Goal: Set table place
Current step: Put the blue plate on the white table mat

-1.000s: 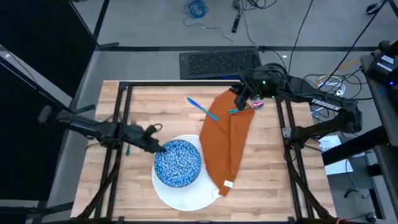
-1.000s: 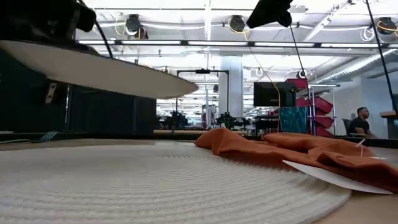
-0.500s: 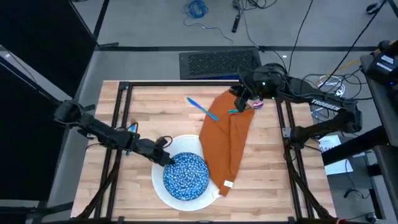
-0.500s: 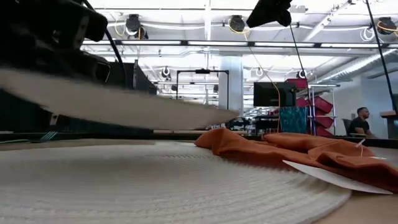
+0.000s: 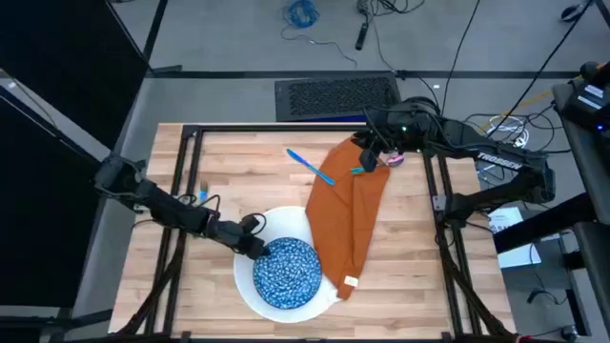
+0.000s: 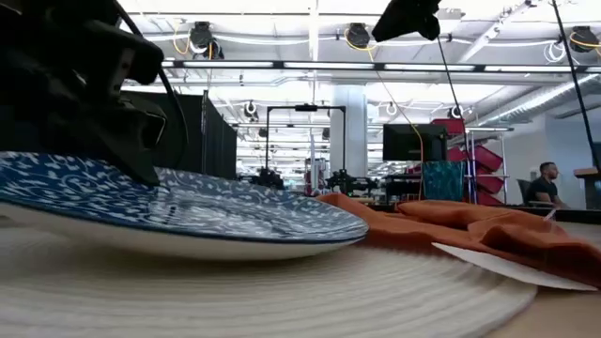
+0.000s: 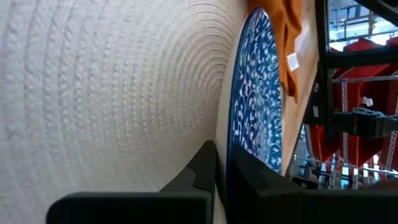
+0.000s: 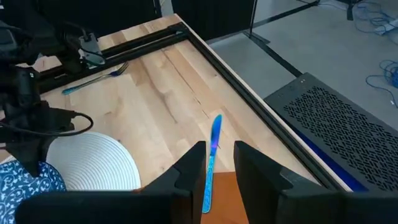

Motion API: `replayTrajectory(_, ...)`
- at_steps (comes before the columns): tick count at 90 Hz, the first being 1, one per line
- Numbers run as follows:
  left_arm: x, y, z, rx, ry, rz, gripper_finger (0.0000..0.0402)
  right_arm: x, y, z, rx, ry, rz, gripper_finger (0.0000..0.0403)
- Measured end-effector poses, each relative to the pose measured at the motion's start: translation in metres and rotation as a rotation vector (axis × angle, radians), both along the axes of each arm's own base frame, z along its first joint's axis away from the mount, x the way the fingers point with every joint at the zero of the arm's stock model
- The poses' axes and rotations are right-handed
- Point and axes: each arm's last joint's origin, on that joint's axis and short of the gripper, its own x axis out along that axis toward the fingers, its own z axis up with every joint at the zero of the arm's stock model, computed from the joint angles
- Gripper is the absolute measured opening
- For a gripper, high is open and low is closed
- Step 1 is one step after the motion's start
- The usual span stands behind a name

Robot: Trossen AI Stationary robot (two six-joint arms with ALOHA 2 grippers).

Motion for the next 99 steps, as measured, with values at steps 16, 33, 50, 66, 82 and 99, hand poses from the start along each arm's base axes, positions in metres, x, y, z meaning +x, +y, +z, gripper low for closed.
replayTrajectory(16,0.002,0.000,0.001,0.053,-0.017,-0.031,0.0061,0.000,0.000,0.000,0.000,-0.005,-0.001,0.0070)
replayTrajectory(33,0.004,-0.003,0.006,0.015,-0.026,-0.084,0.0127,0.000,0.000,0.000,0.000,-0.005,-0.001,0.0070)
replayTrajectory(50,0.001,-0.004,0.002,-0.040,0.051,-0.134,0.0153,0.000,0.000,0.000,0.000,-0.004,0.000,0.0070)
replayTrajectory(66,-0.003,-0.001,-0.003,-0.043,0.133,-0.173,0.0155,0.000,0.000,0.000,0.002,-0.005,0.003,0.0070)
replayTrajectory(82,-0.001,0.009,0.003,-0.024,0.090,-0.180,0.0155,0.000,0.000,0.000,0.003,-0.005,0.004,0.0070)
replayTrajectory(99,-0.008,0.027,0.019,0.010,0.073,-0.167,0.0155,0.000,0.000,-0.001,0.007,0.008,0.004,0.0070)
